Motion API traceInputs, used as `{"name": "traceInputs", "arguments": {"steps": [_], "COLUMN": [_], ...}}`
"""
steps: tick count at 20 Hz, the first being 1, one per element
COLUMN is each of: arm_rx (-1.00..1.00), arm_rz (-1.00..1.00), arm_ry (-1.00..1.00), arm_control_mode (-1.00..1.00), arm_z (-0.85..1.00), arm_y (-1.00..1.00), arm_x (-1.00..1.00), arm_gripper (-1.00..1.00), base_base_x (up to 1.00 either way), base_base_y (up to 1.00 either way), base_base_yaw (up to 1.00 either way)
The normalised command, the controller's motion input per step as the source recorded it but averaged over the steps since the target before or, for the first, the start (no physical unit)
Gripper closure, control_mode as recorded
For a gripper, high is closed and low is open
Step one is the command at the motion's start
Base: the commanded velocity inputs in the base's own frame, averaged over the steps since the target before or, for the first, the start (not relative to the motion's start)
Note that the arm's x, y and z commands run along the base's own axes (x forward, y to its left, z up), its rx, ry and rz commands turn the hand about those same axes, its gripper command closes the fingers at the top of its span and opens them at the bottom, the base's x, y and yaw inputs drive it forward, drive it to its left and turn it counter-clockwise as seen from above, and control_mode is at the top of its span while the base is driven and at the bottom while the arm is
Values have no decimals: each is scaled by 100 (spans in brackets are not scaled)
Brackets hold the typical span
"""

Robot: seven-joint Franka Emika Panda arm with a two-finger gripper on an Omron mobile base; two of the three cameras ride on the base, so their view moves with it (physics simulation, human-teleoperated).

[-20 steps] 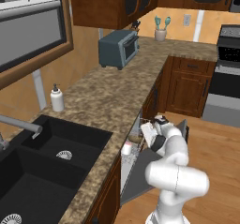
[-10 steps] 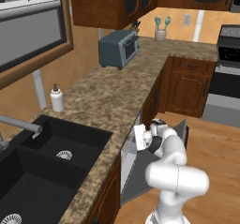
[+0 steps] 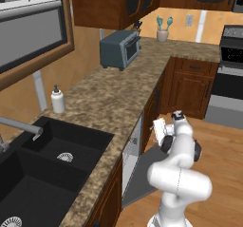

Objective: Pick up the cup and bowl from the counter, place them in the dishwasher, and close the dishwasher door.

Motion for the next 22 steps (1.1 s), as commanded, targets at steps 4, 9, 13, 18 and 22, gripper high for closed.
{"name": "traceInputs", "arguments": {"steps": [4,9,13,18,22], "arm_rx": [-7,-3,0,0,1], "arm_rz": [2,0,0,0,0], "arm_ry": [-17,-23,-22,-20,-18], "arm_control_mode": [-100,-100,-100,-100,-100], "arm_z": [70,34,43,33,-2], "arm_y": [-45,-20,-19,-42,-57], "arm_x": [-100,-100,-100,-100,-100], "arm_gripper": [-100,-100,-100,-100,-100], "base_base_x": [0,0,0,0,0], "base_base_y": [0,0,0,0,0], "base_base_yaw": [0,0,0,0,0]}}
